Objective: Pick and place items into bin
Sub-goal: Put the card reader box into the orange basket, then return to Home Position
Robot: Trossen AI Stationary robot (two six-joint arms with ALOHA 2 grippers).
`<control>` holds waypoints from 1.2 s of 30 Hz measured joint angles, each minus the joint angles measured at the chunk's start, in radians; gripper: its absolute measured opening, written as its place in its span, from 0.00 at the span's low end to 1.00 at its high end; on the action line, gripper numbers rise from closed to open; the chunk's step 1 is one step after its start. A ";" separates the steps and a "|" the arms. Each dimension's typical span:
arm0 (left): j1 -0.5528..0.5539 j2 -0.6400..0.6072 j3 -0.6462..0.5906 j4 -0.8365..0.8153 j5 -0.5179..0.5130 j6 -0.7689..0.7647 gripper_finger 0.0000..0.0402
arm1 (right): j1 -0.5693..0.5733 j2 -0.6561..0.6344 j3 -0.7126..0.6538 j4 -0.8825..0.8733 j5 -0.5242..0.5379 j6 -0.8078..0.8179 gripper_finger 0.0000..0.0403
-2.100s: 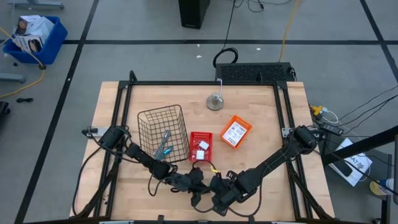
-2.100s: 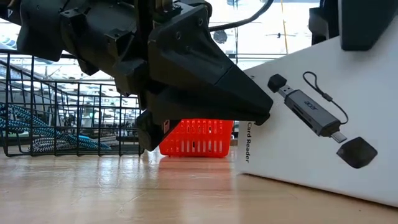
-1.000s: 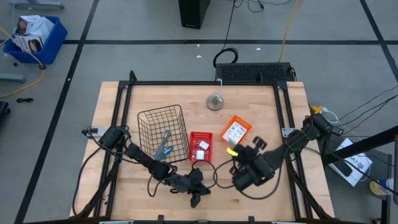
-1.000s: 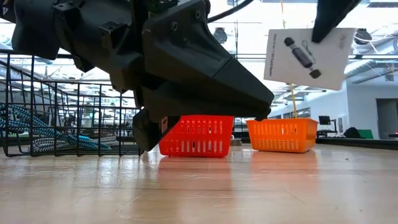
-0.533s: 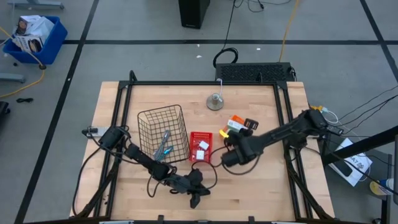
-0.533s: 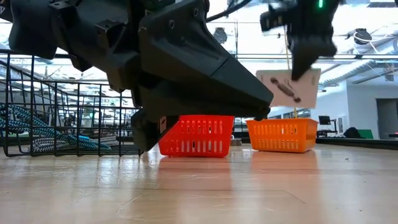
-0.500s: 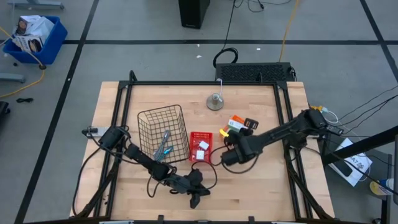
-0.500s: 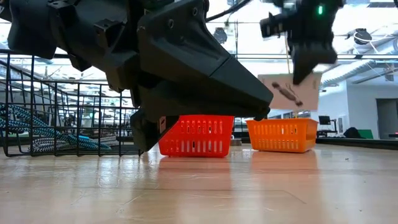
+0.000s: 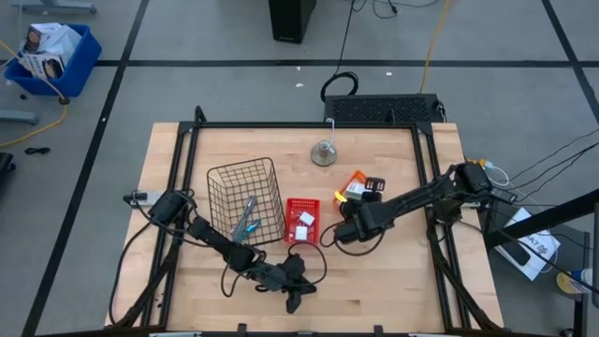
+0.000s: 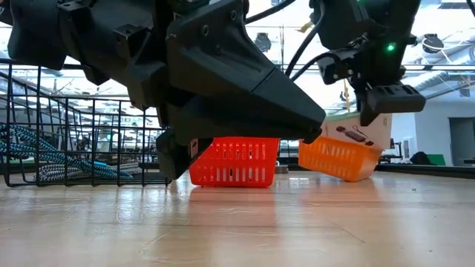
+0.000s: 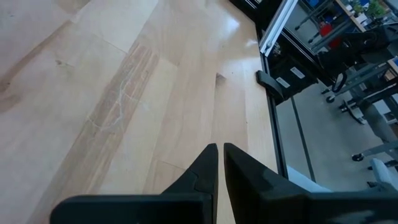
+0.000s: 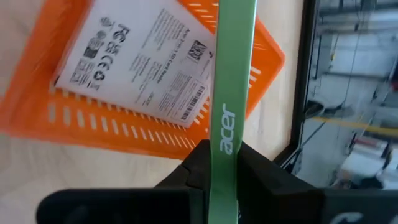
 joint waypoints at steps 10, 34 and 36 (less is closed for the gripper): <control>0.000 0.000 0.000 0.000 0.000 0.000 0.08 | 0.051 0.000 0.000 0.066 0.007 -0.480 0.09; 0.001 0.000 0.000 -0.001 0.000 0.002 0.08 | 0.060 0.000 0.000 0.079 0.126 -0.577 0.45; 0.001 0.000 0.000 -0.001 0.000 0.002 0.08 | 0.076 0.000 0.000 0.036 0.137 -0.534 0.50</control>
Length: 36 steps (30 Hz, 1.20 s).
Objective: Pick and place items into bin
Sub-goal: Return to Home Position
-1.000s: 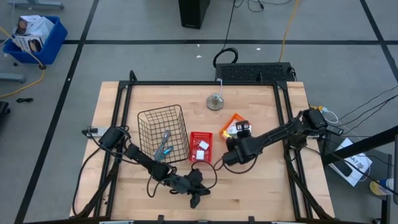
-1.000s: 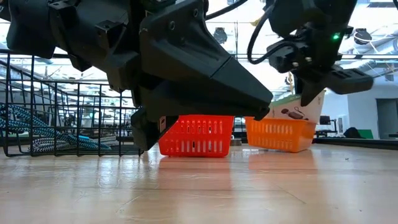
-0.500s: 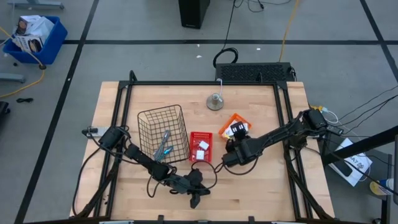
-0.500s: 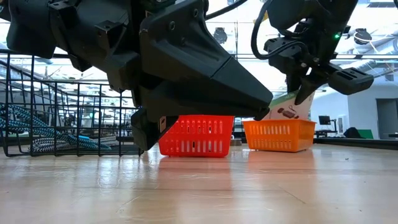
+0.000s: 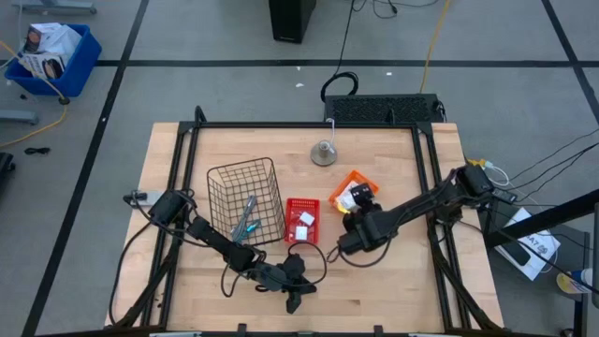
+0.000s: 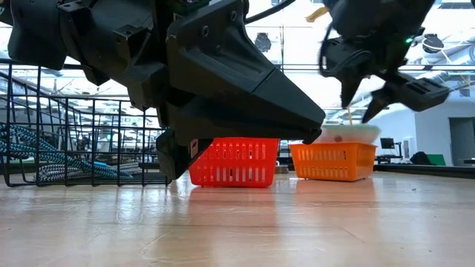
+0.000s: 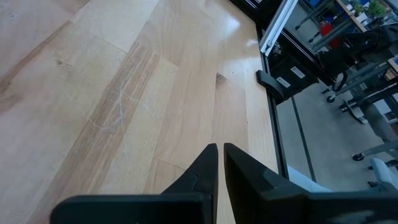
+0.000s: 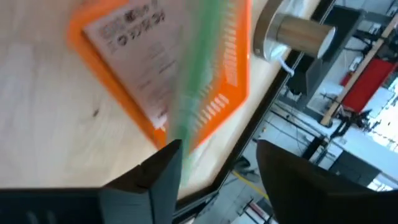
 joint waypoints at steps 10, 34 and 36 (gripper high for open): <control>0.000 0.000 0.000 0.001 0.000 0.000 0.08 | 0.148 0.000 0.005 -0.155 -0.009 0.302 0.59; -0.074 -0.305 -0.001 -0.018 0.175 0.512 0.08 | 0.448 -0.013 0.164 0.287 -0.116 0.876 0.54; -0.090 -0.364 -0.002 -0.056 0.143 0.527 0.08 | 0.468 -0.014 0.164 0.388 -0.066 0.812 0.53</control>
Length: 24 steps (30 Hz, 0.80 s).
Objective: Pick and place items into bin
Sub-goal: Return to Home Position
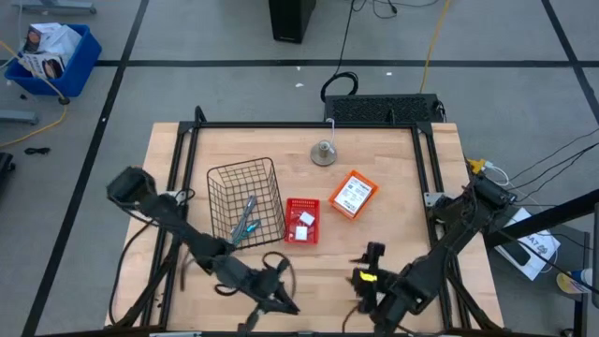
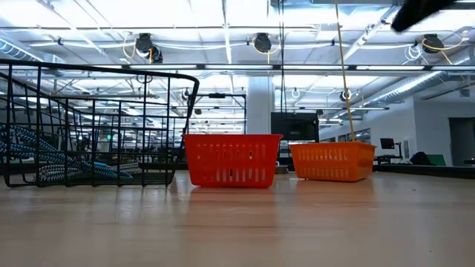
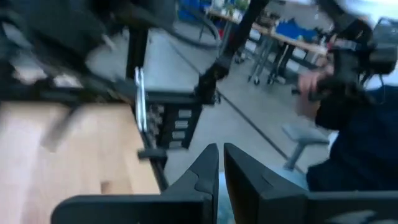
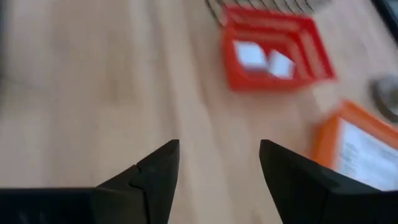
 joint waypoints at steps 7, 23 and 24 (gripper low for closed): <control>-0.049 -0.186 -0.125 -0.003 -0.063 0.092 0.08 | 0.015 -0.008 -0.096 0.551 -0.076 -0.334 0.53; -0.184 -0.359 -0.599 0.306 -0.396 0.113 0.08 | -0.016 -0.305 -0.796 1.648 -0.306 -0.599 0.54; -0.188 -0.368 -0.626 0.327 -0.415 0.113 0.08 | -0.016 -0.335 -0.834 1.682 -0.302 -0.607 0.54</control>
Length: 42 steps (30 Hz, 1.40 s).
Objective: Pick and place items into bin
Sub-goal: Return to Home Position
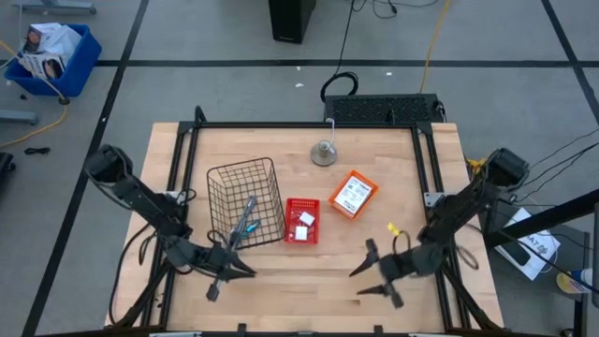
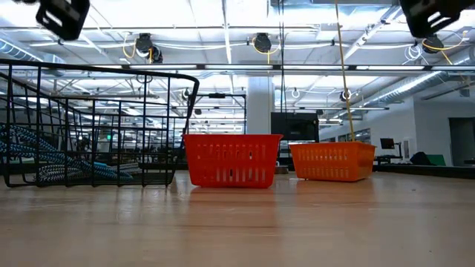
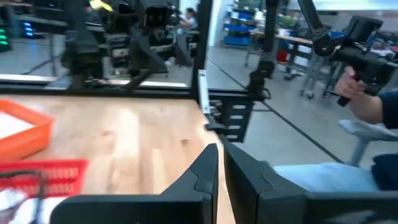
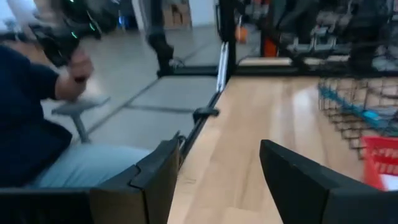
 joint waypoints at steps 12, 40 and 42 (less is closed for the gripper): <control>0.049 -0.306 -0.199 0.038 0.276 0.112 0.08 | -0.013 -0.389 -0.285 0.065 -0.058 -0.085 0.54; 0.498 -0.973 -0.296 -0.545 0.661 0.105 0.08 | -0.314 -1.182 -0.406 -0.506 -0.326 -0.117 0.54; 0.512 -1.012 -0.296 -0.604 0.651 0.094 0.08 | -0.321 -1.216 -0.406 -0.555 -0.324 -0.115 0.54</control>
